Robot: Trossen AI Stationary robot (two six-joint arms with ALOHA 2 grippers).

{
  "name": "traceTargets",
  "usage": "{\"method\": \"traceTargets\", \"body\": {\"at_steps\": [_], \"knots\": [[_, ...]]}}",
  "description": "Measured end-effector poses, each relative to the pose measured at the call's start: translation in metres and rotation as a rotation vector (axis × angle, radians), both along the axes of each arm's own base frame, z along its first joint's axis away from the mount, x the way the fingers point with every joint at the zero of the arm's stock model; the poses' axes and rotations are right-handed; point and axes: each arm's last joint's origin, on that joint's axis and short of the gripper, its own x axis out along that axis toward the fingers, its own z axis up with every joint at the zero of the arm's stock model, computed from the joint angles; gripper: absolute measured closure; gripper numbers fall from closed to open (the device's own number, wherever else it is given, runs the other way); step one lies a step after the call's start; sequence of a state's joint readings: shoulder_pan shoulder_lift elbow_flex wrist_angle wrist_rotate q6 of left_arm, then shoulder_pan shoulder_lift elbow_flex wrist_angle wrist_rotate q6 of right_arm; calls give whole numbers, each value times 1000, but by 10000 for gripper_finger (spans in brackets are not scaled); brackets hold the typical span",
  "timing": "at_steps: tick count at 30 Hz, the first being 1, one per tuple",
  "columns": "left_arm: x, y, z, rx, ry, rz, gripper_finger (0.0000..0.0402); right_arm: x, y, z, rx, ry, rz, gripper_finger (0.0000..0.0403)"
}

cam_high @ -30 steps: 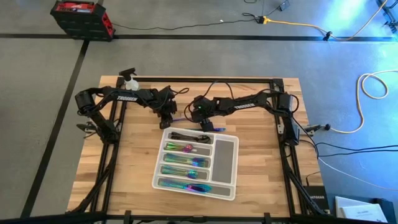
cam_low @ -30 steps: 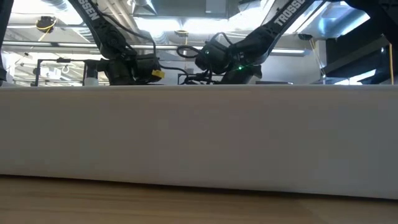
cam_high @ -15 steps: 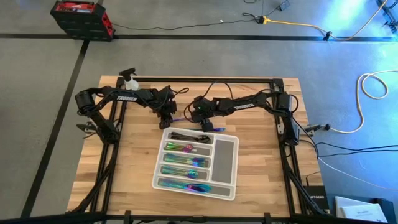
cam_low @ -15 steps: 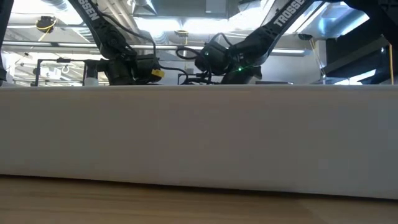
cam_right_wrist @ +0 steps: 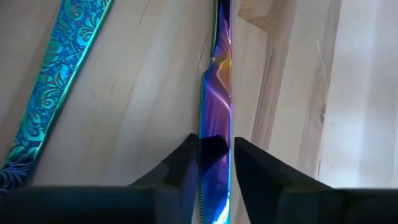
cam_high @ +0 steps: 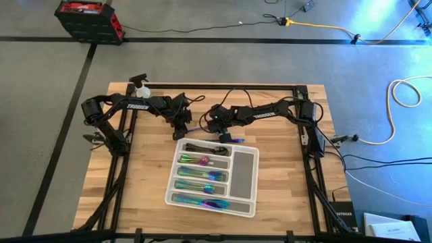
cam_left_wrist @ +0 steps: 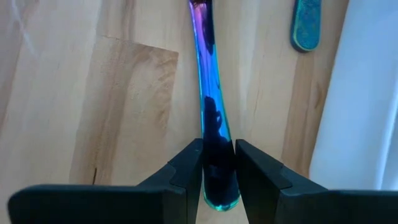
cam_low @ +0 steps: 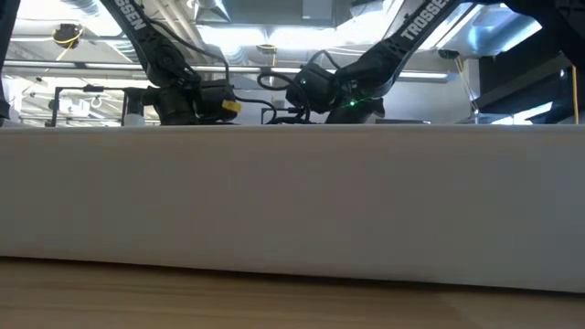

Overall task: Sort silverware
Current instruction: Put the purple knife into the white silverware tray

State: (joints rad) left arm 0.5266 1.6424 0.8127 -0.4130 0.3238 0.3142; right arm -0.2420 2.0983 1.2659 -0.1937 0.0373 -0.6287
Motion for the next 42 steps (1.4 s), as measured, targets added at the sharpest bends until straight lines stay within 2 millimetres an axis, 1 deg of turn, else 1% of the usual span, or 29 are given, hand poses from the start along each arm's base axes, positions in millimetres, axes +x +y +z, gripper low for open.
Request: {"method": "traceTargets", "body": {"at_steps": [11, 16, 23, 25, 29, 31, 33, 36, 39, 42], "knots": [[0, -1, 0, -20, -12, -25, 326, -2, 1, -1, 19, 20, -21, 398], [0, -1, 0, -20, -18, -39, 326, -2, 1, -1, 21, 18, -20, 400], [0, -1, 0, -19, -17, -38, 326, -5, 0, 13, 42, -5, -50, 401], [0, -1, 0, -10, -13, -37, 326, -9, -3, 17, 105, -15, -51, 400], [0, 0, 0, 37, 15, -12, 326, -11, -12, 26, 299, -82, -57, 399], [0, 1, 0, 49, 21, 14, 323, -13, -17, 28, 356, -97, -77, 392], [0, 2, 1, 67, 24, 37, 316, -15, -22, 28, 388, -96, -101, 373], [1, 2, 2, 80, 23, 42, 301, -16, -27, 29, 415, -111, -120, 330], [1, 2, 2, 85, 21, 43, 282, -17, -30, 29, 444, -116, -150, 283], [1, 2, 6, 100, 7, 47, 263, -17, -29, 33, 458, -125, -167, 245]]}}
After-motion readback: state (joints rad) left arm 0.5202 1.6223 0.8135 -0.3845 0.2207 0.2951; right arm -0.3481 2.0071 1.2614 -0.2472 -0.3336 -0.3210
